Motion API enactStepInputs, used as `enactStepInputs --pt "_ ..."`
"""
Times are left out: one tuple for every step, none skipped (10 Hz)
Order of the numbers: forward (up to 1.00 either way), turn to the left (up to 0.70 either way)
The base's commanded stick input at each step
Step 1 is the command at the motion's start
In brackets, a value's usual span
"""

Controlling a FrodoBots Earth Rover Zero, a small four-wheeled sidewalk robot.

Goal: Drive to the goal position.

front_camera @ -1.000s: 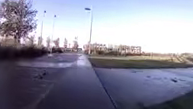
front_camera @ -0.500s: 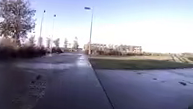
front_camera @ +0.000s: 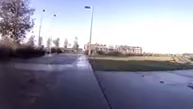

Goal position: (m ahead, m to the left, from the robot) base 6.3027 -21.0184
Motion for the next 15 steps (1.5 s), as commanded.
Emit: enactStepInputs --pt "0.70 -0.35" --pt "0.70 -0.35" --pt "0.70 -0.35" --pt "0.70 -0.35" --pt "0.70 -0.35" --pt "0.70 -0.35" --pt "0.70 -0.35" --pt "0.70 -0.35" --pt "0.70 -0.35" --pt "0.70 -0.35" --pt "0.70 -0.35" --pt "0.70 -0.35" --pt "0.70 -0.35" --pt "0.70 -0.35" --pt "0.70 -0.35"
